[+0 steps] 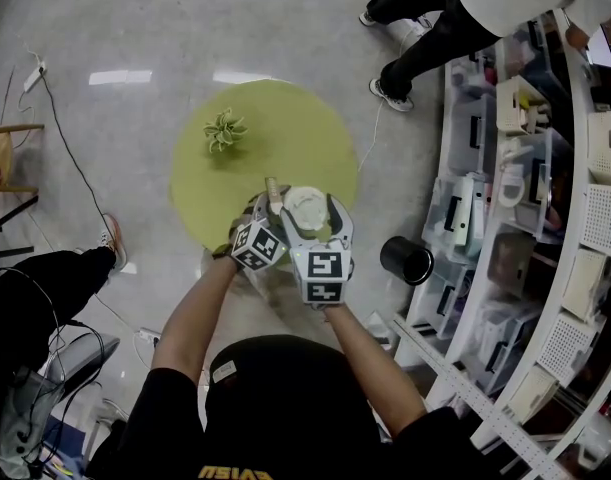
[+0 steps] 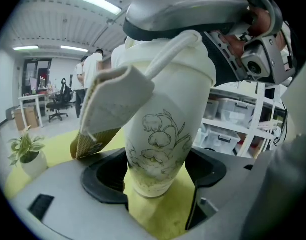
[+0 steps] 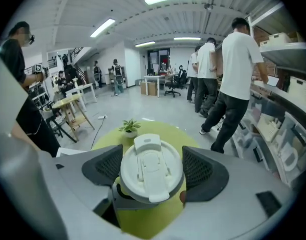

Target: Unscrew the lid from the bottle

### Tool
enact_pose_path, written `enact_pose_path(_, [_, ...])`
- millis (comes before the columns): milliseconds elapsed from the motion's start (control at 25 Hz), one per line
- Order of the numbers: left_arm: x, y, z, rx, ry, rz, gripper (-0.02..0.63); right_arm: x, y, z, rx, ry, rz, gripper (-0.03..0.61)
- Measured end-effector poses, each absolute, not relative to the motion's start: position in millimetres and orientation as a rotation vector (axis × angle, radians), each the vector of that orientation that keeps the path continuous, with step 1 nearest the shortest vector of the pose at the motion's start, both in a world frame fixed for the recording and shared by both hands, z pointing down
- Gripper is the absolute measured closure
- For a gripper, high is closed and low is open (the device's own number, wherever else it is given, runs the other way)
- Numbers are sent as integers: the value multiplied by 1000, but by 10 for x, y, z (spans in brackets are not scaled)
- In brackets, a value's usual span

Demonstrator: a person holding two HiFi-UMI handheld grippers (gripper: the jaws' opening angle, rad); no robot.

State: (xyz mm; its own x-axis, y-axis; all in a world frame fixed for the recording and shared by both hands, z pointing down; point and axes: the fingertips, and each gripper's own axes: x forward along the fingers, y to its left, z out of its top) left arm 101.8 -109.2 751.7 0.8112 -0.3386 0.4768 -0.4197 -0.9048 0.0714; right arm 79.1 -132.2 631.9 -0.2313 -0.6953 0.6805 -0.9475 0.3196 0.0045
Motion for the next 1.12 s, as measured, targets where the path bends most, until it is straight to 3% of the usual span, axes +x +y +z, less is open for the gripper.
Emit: enact_pose_path(1120, [1005,-1091,7565,2827,-579,699,244,560,-1067,6345,117,-2311,21,207])
